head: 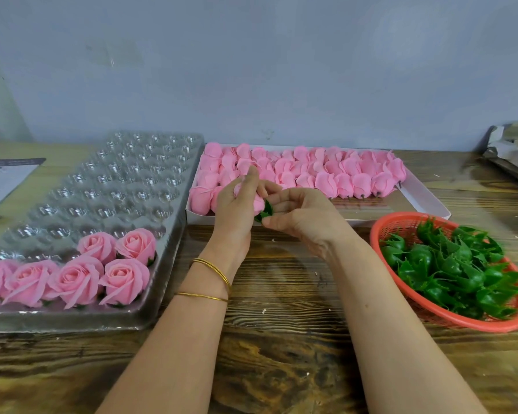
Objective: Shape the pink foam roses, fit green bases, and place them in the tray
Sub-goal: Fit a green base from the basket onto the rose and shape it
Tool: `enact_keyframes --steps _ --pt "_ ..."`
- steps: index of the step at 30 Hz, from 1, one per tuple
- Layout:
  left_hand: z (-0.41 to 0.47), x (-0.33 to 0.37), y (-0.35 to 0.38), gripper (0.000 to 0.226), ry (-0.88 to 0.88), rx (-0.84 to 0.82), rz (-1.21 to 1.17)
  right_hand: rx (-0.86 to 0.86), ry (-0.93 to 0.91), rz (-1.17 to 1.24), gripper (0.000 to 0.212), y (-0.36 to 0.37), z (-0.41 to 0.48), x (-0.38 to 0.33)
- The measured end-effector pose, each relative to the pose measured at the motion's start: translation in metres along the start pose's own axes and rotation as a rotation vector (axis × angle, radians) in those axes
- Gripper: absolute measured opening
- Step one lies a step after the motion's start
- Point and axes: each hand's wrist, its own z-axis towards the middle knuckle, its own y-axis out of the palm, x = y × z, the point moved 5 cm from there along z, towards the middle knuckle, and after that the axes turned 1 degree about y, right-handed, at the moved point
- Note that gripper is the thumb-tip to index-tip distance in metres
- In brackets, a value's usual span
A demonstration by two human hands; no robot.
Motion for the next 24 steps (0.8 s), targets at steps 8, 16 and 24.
enact_keyframes --steps 8,16,24 --pt "-0.0008 0.0005 0.0011 0.054 0.017 -0.016 0.038 0.034 -0.058 -0.046 0.037 0.0001 -0.0008 -0.0031" --pt "0.0003 0.0004 0.001 0.047 0.037 -0.032 0.024 -0.085 0.059 0.28 0.025 0.0041 -0.0016 -0.0023" --pt "0.0012 -0.0011 0.0002 0.051 0.054 -0.042 0.039 -0.044 0.112 0.377 0.023 0.004 -0.0021 -0.0004"
